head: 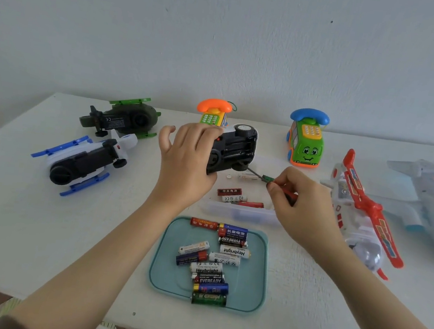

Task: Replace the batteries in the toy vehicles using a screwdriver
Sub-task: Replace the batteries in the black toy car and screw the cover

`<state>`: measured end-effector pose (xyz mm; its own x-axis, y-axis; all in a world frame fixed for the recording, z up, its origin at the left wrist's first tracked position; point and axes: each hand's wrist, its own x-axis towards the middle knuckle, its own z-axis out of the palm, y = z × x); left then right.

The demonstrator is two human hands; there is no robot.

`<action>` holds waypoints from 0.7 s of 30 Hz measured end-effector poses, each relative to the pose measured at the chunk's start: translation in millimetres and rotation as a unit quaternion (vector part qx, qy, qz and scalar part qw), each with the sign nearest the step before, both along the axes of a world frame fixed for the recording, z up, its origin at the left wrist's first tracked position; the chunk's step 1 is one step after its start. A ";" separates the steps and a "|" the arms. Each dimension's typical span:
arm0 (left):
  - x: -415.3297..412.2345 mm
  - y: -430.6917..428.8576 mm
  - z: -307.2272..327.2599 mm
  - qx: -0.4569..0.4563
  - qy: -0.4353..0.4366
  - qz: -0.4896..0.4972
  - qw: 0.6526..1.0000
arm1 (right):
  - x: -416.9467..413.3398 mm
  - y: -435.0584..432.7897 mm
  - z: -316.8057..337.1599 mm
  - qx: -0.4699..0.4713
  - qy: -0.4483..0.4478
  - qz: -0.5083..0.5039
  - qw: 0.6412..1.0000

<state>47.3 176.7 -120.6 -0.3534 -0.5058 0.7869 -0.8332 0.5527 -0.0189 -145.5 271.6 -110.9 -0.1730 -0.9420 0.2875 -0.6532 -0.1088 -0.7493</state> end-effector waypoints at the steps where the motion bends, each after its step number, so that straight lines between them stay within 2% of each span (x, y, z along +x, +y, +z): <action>1: 0.8 0.3 -0.4 0.002 0.007 0.009 1.000 | -0.8 0.6 -0.8 0.003 -0.002 -0.002 1.000; 6: 3.5 7.0 0.5 0.054 0.084 0.058 0.993 | -3.1 1.3 -2.8 0.030 -0.013 -0.017 0.999; 12: 19.9 24.5 7.7 0.133 0.202 0.112 0.964 | 10.2 3.3 0.3 0.027 -0.033 -0.007 0.999; 17: 44.0 34.9 6.1 0.190 0.261 0.142 0.936 | 33.4 5.0 12.4 0.004 -0.047 0.021 0.999; 21: 62.7 45.3 -4.4 0.217 0.289 0.142 0.922 | 58.7 6.5 16.3 0.042 -0.023 0.036 0.998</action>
<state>110.0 222.0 -125.0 0.2559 -0.8244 0.5049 -0.7474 0.1626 0.6442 -86.8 278.0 -94.6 -0.1148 -0.9729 0.2007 -0.6110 -0.0901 -0.7865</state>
